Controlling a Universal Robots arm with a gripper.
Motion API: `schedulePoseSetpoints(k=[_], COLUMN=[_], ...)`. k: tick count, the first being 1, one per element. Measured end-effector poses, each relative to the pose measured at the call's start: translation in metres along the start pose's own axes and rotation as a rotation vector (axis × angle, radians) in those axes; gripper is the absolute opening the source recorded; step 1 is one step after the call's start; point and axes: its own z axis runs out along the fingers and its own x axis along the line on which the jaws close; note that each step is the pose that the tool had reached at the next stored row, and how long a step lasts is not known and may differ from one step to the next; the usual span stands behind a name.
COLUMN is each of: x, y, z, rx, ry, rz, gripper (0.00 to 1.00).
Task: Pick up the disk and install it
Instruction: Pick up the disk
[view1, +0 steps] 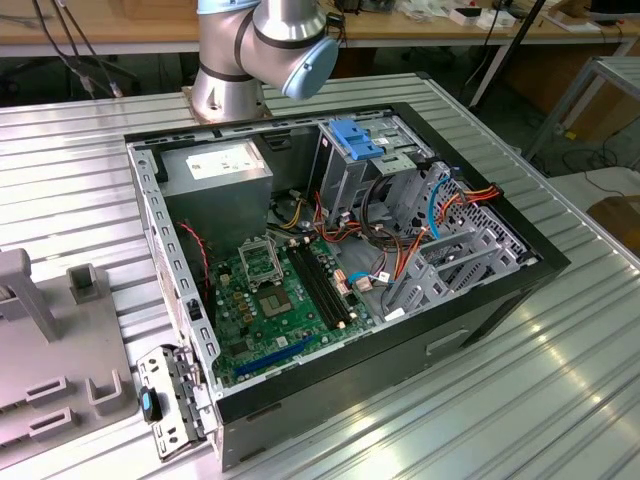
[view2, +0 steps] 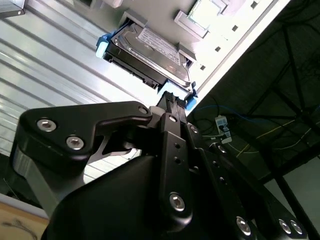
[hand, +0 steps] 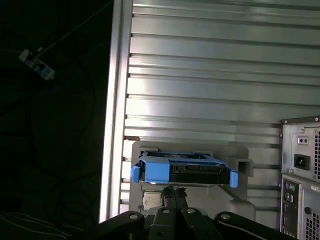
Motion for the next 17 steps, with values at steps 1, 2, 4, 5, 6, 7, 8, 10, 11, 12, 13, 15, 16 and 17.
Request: schedulePoseSetpoints(k=[1, 2, 4, 5, 6, 7, 8, 10, 11, 12, 13, 15, 16, 17], x=[0.0, 0.0, 0.0, 0.0, 0.0, 0.0, 0.0001, 0.0, 0.0, 0.0, 0.0001, 0.0001, 0.0001, 0.0001], y=[0.0, 0.0, 0.0, 0.0, 0.0, 0.0, 0.0, 0.0, 0.0, 0.0, 0.0, 0.0, 0.0, 0.0], z=[0.0, 0.0, 0.0, 0.0, 0.0, 0.0, 0.0, 0.0, 0.0, 0.0, 0.0, 0.0, 0.0, 0.0], rx=[-0.0001, -0.0004, -0.0009, -0.0011, -0.0013, -0.0015, -0.0017, -0.0022, -0.0025, -0.0028, -0.003, -0.0035, -0.0037, -0.004], ry=[0.0004, 0.0007, 0.0016, 0.0021, 0.0024, 0.0028, 0.0031, 0.0041, 0.0045, 0.0052, 0.0055, 0.0064, 0.0068, 0.0073], rz=[-0.008, -0.016, -0.036, -0.047, -0.054, -0.062, -0.07, -0.091, -0.101, -0.116, -0.123, -0.143, -0.153, -0.165], gripper=[0.11, 0.11, 0.11, 0.11, 0.11, 0.11, 0.11, 0.11, 0.11, 0.11, 0.11, 0.11, 0.11, 0.11])
